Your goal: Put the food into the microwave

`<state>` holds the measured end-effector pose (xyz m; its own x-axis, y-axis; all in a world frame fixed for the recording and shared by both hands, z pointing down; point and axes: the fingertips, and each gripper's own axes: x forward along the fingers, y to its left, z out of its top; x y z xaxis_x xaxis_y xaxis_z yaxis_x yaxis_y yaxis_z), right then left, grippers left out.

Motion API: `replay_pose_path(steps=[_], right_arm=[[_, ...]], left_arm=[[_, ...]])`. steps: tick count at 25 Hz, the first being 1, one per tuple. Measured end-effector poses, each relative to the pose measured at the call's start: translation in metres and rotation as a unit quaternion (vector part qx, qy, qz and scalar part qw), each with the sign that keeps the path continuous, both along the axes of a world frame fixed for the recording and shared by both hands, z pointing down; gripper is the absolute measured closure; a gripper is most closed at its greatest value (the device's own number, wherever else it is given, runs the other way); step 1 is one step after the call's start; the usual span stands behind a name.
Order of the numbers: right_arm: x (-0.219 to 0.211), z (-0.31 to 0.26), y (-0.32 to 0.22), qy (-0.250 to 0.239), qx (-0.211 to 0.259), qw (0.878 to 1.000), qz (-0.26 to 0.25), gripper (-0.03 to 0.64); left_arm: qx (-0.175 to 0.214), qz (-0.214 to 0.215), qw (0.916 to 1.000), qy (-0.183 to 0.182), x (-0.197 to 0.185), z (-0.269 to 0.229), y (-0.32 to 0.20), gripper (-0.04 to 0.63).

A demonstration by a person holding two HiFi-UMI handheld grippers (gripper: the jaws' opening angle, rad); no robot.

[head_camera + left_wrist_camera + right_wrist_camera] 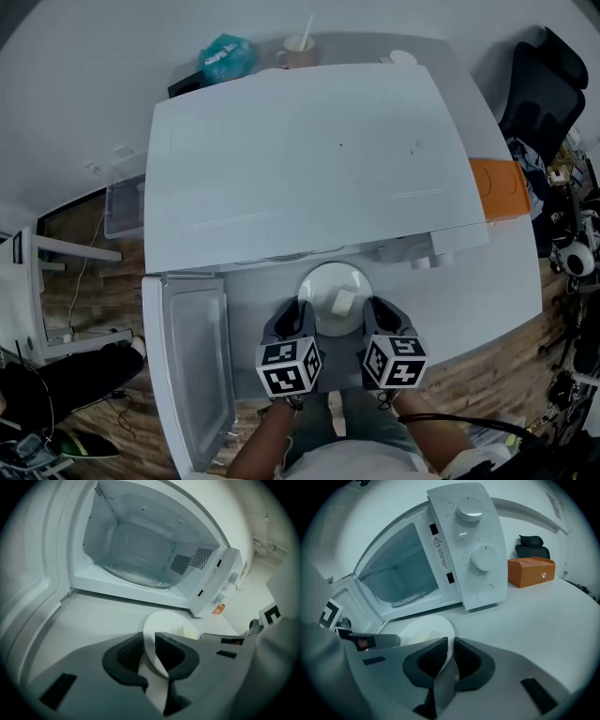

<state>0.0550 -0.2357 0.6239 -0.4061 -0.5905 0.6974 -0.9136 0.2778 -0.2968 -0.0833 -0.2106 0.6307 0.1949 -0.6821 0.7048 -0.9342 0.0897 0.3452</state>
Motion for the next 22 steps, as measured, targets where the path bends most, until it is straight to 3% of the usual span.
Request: replay_pose_path(steps=[22], right_arm=[[0.002, -0.012, 0.005, 0.0, 0.023, 1.0, 0.007, 0.589]], left_arm=[[0.007, -0.048, 0.9988, 0.002, 0.0, -0.008, 0.017, 0.528]])
